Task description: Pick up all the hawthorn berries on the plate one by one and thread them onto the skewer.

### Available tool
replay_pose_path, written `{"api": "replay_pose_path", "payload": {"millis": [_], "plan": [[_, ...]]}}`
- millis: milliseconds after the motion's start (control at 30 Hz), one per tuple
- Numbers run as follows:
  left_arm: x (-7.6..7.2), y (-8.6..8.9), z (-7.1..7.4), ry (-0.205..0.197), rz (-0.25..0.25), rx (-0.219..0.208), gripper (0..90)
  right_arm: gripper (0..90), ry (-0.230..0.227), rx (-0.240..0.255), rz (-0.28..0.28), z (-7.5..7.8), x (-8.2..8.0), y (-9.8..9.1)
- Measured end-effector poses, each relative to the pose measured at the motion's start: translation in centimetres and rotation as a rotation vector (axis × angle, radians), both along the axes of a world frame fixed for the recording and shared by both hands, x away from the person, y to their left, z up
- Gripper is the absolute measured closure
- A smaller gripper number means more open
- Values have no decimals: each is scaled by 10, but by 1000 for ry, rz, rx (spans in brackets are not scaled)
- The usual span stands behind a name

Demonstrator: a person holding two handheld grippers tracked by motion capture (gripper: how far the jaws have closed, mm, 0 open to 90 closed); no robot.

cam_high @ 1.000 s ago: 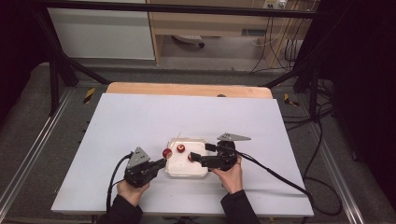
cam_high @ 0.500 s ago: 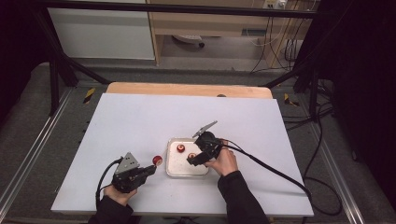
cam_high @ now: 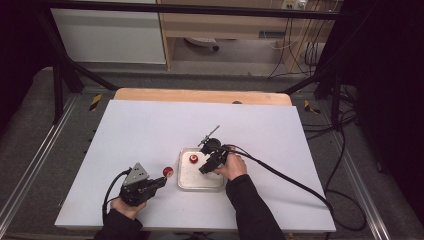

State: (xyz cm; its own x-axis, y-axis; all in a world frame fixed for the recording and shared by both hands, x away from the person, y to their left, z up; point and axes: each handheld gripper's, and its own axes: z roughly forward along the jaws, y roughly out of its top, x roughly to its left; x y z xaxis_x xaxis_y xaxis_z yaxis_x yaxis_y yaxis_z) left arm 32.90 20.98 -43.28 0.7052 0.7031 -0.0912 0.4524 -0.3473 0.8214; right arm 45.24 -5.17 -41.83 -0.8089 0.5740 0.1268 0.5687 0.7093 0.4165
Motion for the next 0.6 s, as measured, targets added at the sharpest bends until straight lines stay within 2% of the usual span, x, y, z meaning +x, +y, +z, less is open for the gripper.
{"api": "replay_pose_path", "payload": {"millis": [167, 400, 500, 600], "plan": [[0, 0, 0, 1, -3, 4, 880, 552, 18, -41, 13, 1, 2, 1], [0, 0, 0, 0, -5, 7, 880, 612, 28, -49, 11, 2, 4, 1], [0, 0, 0, -3, -4, 6, 880, 615, 30, -24, -9, 4, 2, 0], [-1, 0, 1, -8, -1, 1, 880, 617, 18, 42, -45, 9, -2, -1]]}}
